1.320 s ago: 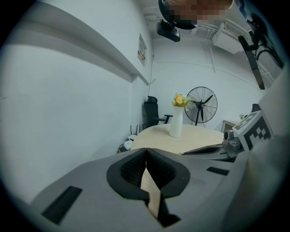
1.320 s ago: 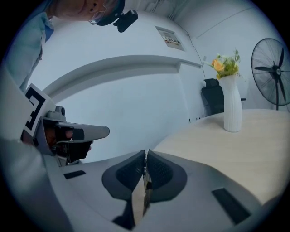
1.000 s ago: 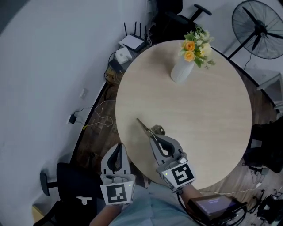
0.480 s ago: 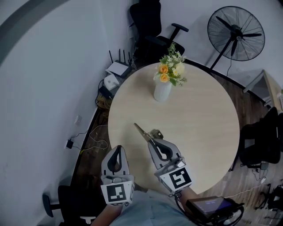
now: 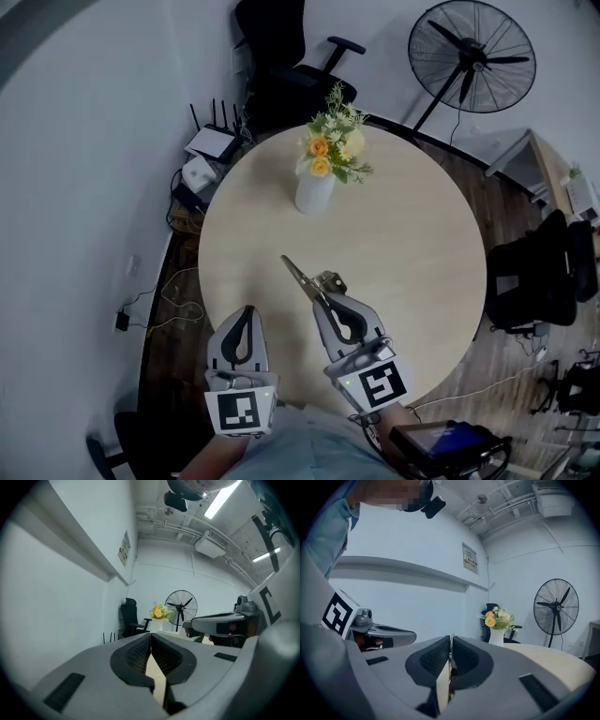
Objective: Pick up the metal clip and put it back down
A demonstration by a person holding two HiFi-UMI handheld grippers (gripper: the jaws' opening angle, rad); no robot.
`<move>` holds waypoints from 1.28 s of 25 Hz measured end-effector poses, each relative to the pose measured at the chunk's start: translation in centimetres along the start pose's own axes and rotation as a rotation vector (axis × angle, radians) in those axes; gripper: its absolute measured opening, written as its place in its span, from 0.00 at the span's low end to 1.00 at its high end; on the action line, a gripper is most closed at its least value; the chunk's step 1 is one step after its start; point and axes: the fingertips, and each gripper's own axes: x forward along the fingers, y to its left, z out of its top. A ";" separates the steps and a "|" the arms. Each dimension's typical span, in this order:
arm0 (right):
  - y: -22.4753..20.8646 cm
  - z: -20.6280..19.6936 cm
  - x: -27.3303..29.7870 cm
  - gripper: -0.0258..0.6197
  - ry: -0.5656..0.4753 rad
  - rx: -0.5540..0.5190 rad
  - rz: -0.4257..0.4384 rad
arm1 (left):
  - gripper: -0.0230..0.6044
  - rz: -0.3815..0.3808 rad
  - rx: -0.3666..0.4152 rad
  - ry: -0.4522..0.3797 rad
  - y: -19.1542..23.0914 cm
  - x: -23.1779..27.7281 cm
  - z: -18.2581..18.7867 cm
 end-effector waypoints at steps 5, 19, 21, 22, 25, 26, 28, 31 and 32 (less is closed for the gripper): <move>-3.7 -0.6 -1.3 0.12 -0.037 0.018 -0.046 | 0.07 -0.040 0.018 0.012 -3.1 1.9 -0.1; -15.9 -3.4 -9.3 0.12 -0.030 0.061 -0.161 | 0.07 -0.107 0.065 0.056 -15.0 4.8 -1.8; -17.6 -4.0 -10.5 0.12 -0.005 0.065 -0.177 | 0.07 -0.115 0.085 0.067 -16.5 5.4 -2.2; -18.5 -4.4 -11.1 0.12 -0.001 0.067 -0.186 | 0.07 -0.121 0.095 0.066 -17.3 5.8 -2.3; -21.3 -5.4 -13.0 0.12 -0.006 0.076 -0.213 | 0.07 -0.138 0.106 0.070 -20.0 6.8 -2.8; -22.2 -5.7 -13.7 0.12 -0.006 0.081 -0.222 | 0.07 -0.147 0.105 0.074 -21.0 7.1 -2.9; -23.6 -6.5 -15.0 0.12 0.004 0.094 -0.237 | 0.07 -0.163 0.102 0.089 -22.7 7.5 -3.4; -25.6 -8.1 -16.9 0.12 0.012 0.112 -0.262 | 0.07 -0.180 0.106 0.109 -24.9 8.1 -3.9; -26.2 -8.7 -17.5 0.12 0.020 0.121 -0.269 | 0.07 -0.189 0.101 0.111 -25.7 8.3 -4.1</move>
